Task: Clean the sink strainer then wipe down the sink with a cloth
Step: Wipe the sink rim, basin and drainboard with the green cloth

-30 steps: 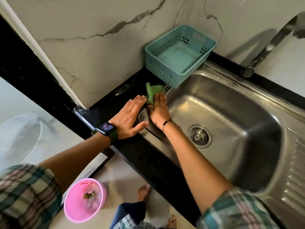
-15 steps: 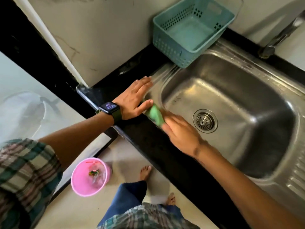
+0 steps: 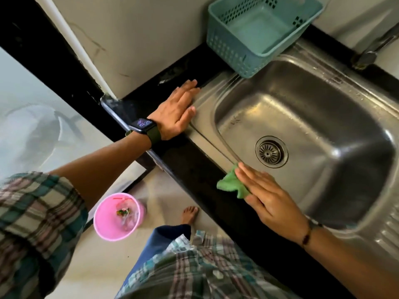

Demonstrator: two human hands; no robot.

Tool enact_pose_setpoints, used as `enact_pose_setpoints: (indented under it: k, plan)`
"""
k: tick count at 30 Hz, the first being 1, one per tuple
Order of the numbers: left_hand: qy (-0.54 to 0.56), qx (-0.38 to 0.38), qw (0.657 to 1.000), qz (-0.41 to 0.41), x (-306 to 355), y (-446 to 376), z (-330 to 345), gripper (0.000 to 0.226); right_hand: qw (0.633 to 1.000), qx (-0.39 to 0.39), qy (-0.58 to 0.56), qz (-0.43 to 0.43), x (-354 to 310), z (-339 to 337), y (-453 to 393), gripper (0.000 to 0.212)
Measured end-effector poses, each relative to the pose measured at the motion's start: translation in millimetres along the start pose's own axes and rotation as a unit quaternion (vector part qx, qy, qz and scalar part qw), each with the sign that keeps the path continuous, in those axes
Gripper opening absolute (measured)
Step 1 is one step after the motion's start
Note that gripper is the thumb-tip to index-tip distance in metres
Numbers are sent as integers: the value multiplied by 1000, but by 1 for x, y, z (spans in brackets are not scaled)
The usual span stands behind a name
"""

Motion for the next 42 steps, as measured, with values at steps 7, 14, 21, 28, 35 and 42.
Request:
enact_pose_setpoints:
  k: [7, 14, 21, 28, 35, 42]
  plan:
    - [-10, 21, 999, -24, -1, 1, -2, 58, 999, 16, 23, 37, -38, -4, -178, 48]
    - [-35, -19, 999, -21, 1, -2, 4, 61, 1000, 3, -25, 14, 8, -1, 8, 50]
    - [-45, -40, 998, 7, 15, 5, 11, 54, 998, 9, -7, 56, -26, -3, -150, 45]
    - [-68, -91, 994, 0, 107, 9, 91, 65, 994, 41, -17, 103, 24, -3, 65, 51]
    - [-216, -67, 968, -106, 91, 0, 94, 48, 994, 24, -43, 101, 15, -2, -41, 38]
    - [-169, 4, 976, -140, 94, -6, 89, 46, 999, -6, 9, 32, 68, 4, 153, 51]
Point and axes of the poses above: each hand's wrist, its own y-axis away from the middle knuckle, its own z-axis out of the palm, x = y × z, the point moved 8 cm from there along -y, towards the middle knuckle, and after that the axes turned 8 degrees about -x, right-handed, at the moved point
